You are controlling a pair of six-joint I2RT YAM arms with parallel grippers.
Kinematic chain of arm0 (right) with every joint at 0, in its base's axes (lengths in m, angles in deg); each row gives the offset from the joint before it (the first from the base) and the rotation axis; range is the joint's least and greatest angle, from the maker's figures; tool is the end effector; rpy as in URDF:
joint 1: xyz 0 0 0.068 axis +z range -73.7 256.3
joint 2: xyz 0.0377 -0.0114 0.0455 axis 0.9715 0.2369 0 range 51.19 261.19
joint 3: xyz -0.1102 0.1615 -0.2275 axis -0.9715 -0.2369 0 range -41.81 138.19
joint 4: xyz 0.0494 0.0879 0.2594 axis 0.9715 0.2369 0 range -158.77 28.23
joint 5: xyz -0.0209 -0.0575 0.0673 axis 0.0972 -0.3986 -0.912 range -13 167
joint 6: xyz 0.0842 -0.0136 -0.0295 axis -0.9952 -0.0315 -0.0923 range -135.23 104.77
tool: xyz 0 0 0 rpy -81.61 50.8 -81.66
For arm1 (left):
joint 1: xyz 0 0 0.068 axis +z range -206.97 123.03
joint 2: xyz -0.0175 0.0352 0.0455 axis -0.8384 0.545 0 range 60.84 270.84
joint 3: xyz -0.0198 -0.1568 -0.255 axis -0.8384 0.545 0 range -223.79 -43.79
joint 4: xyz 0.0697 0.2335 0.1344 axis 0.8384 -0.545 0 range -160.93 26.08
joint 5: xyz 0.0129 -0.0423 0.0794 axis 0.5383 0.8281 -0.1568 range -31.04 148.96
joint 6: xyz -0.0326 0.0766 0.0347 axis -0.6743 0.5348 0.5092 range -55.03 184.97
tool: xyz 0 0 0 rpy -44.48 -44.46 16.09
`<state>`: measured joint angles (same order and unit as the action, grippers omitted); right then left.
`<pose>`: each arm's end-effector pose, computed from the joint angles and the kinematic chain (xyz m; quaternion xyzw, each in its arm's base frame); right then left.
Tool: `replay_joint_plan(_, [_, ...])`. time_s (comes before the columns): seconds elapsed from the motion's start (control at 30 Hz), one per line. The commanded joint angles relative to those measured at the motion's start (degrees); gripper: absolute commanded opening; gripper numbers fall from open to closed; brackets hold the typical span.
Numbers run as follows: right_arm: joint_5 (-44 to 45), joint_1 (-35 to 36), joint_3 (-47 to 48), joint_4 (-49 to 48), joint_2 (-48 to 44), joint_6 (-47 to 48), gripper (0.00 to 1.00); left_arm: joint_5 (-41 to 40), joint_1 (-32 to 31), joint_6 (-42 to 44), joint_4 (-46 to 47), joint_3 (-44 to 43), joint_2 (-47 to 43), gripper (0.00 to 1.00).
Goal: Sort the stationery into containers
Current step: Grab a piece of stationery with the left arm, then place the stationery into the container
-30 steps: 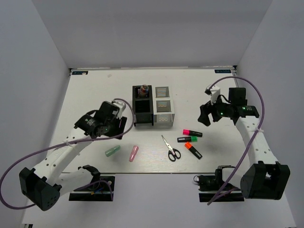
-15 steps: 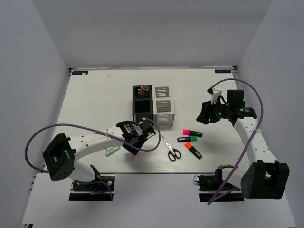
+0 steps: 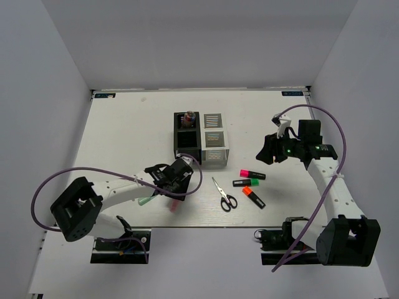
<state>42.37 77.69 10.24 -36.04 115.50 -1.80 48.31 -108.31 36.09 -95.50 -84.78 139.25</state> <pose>0.2612 0.0522 0.2802 -0.2267 0.8599 0.2352 0.3922 0.1750 -0.1949 0.1444 0.1740 0.9636 -0.0472 0.1976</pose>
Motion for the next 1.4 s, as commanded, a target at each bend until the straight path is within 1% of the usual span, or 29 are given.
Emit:
replay_joint_plan(0.0, [-1.1,0.1,-0.4,-1.1,-0.8,0.0,0.6,4.2,0.7,-2.4,7.1,0.1,0.7,0.56])
replay_joint_plan(0.1, [-1.3,0.1,-0.4,-1.5,-0.9,0.0,0.6,3.5,0.6,-2.5,5.3,-1.2,1.7,0.53])
replay_joint_plan(0.2, [-1.4,0.1,-0.4,-1.6,-1.2,-0.1,0.61,0.4,-0.4,-2.9,2.3,-2.2,3.6,0.52])
replay_joint_plan(0.27, [-1.3,0.1,-0.5,-1.6,-1.5,-0.2,0.61,-2.3,-1.4,-3.5,0.7,-1.7,4.2,0.51])
replay_joint_plan(0.47, [-2.0,0.2,-0.3,-1.6,-1.5,-0.2,0.61,-6.0,-2.5,-4.3,-0.3,1.1,5.1,0.51])
replay_joint_plan(0.5, [-1.9,0.1,-0.3,-1.6,-1.5,-0.2,0.61,-6.5,-3.2,-4.3,-0.5,1.3,5.3,0.49])
replay_joint_plan(0.53, [-1.9,0.1,-0.4,-1.6,-1.5,-0.2,0.61,-6.7,-3.3,-4.3,-0.7,1.4,5.4,0.38])
replay_joint_plan(0.57, [-2.1,0.1,-0.3,-1.5,-1.3,-0.2,0.61,-7.5,-4.0,-4.3,-1.0,1.4,6.1,0.32])
replay_joint_plan(0.6, [-2.0,0.1,-0.3,-1.5,-1.3,-0.1,0.61,-7.8,-4.0,-4.3,-1.0,1.6,6.3,0.27])
replay_joint_plan(0.63, [-2.1,0.1,-0.3,-1.5,-1.5,-0.2,0.61,-7.7,-4.1,-4.3,-0.9,1.8,6.7,0.2])
replay_joint_plan(0.73, [-2.9,-0.1,-0.5,-1.4,-1.6,0.1,0.61,-6.0,-4.4,-4.2,-1.1,1.7,6.3,0.06])
replay_joint_plan(0.77, [-3.4,0.1,-0.5,-1.3,-1.4,0.5,0.6,-5.4,-4.6,-3.7,-1.2,1.3,5.1,0.0])
replay_joint_plan(0.8, [-3.9,0.1,-0.6,-0.9,-1.5,0.6,0.46,-4.2,-4.9,-3.5,-2.3,-1.3,3.2,0.0])
replay_joint_plan(0.83, [-5.3,0.0,-0.5,-0.7,-1.1,1.2,0.33,-3.9,-5.4,-1.5,-3.8,-2.8,2.2,0.0])
replay_joint_plan(0.87, [-6.7,0.1,-0.6,-0.7,-1.1,1.7,0.18,-3.5,-5.5,-0.6,-4.9,-4.5,-0.7,0.0])
replay_joint_plan(0.9, [-7.7,0.1,-0.7,-0.1,-1.1,2.1,0.04,-3.1,-5.9,0.4,-7.8,-10.7,-1.4,0.0])
replay_joint_plan(0.93, [-10.2,0.1,-0.9,0.6,-1.1,3.6,0.0,-2.8,-5.9,3.7,-8.7,-13.2,-2.2,0.0])
replay_joint_plan(0.97, [-14.3,0.2,-0.8,1.0,-1.1,5.9,0.03,-2.7,-5.9,4.8,-9.2,-17.7,-3.3,0.0])
replay_joint_plan(1.0, [-17.2,0.2,-0.6,4.8,-0.9,7.9,0.21,-3.0,-5.7,6.0,-9.8,-19.9,-4.1,0.0])
replay_joint_plan(1.03, [-23.9,0.2,-0.1,7.4,-0.9,14.2,0.64,-2.9,-5.4,8.5,-9.7,-23.5,-4.5,0.0])
replay_joint_plan(1.07, [-32.3,0.2,-0.1,10.0,-0.8,21.6,0.68,-2.4,-4.8,10.5,-9.3,-27.3,-5.1,0.0])
replay_joint_plan(1.1, [-34.9,0.3,-0.2,14.6,-0.9,25.1,0.68,-2.0,-3.4,12.7,-8.5,-28.8,-5.2,0.0])
replay_joint_plan(1.13, [-37.7,0.2,-0.1,18.7,-1.0,32.0,0.4,0.0,-1.7,13.8,-7.1,-32.0,-5.2,0.0])
replay_joint_plan(1.17, [-38.6,0.4,-0.3,22.0,-1.1,37.7,0.17,0.9,0.0,17.2,-3.6,-32.2,-5.2,0.0])
replay_joint_plan(1.2, [-38.8,0.4,-0.4,22.2,-1.1,38.3,0.0,1.6,0.7,21.4,-1.5,-32.0,-5.8,0.0])
replay_joint_plan(1.23, [-38.8,0.5,-0.5,21.9,-1.1,38.2,0.0,1.6,2.1,23.1,5.9,-29.8,-5.8,0.0])
replay_joint_plan(1.3, [-38.7,0.2,-0.1,22.4,-0.9,38.9,0.0,2.9,5.2,25.5,10.0,-28.4,-5.6,0.0])
replay_joint_plan(1.33, [-38.8,0.3,-0.5,21.1,-0.9,39.0,0.0,7.6,6.6,26.2,11.7,-26.9,-5.5,0.0])
replay_joint_plan(1.37, [-39.0,0.4,-0.9,20.8,-1.1,39.0,0.0,8.2,9.6,27.2,19.3,-24.9,-5.3,0.0])
